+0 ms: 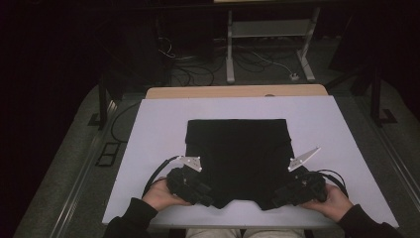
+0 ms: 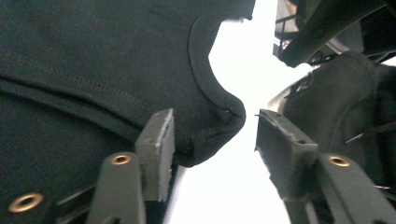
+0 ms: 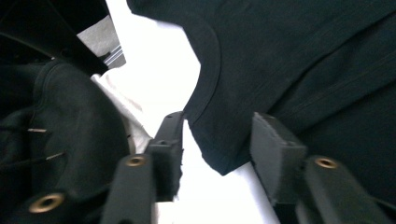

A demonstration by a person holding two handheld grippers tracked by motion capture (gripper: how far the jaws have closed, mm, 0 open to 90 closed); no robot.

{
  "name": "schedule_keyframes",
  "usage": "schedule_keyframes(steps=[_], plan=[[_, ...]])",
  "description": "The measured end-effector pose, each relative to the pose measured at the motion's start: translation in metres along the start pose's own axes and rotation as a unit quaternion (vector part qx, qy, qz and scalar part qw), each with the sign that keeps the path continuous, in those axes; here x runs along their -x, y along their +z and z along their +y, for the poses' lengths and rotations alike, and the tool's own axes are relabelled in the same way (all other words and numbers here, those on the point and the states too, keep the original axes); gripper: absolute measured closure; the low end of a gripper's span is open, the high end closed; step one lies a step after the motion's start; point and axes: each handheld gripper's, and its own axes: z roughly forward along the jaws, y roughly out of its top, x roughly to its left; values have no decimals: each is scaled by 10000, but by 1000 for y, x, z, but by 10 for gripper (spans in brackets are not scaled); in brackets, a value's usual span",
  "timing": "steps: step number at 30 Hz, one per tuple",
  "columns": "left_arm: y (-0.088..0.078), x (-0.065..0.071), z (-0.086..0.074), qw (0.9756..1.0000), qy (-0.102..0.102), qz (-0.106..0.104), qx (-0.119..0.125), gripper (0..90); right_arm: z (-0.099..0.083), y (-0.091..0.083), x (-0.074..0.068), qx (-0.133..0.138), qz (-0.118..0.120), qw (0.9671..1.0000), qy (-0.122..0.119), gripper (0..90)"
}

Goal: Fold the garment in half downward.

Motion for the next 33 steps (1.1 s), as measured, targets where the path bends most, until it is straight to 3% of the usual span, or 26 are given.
schedule_keyframes(steps=[4, 9, 14, 18, 21, 27, 33], plan=[[-4, 2, 0, 9997, 93, 160, 181, 304, 3, -3, -3, 143, -142, 9998, -85, 354], [-10, 3, 0, 9984, 26, 362, 428, 154, 7, -9, -4, 413, -283, 9987, -92, 171], [-16, 1, 0, 9964, -50, 520, 672, 39, 12, -16, -2, 686, -446, 9966, -37, 110], [-21, -1, -1, 9947, -103, 611, 816, 0, 17, -19, -1, 805, -649, 9946, -93, 4], [-26, -2, -3, 9929, -151, 684, 965, 0, 21, -20, -2, 876, -759, 9932, -145, 0], [-36, -4, -11, 9865, -262, 924, 1329, 0, 28, -20, -1, 964, -871, 9914, -163, 0], [-47, -6, -21, 9771, -290, 1355, 1614, 0, 38, -17, 1, 1036, -1097, 9883, -211, 0]])
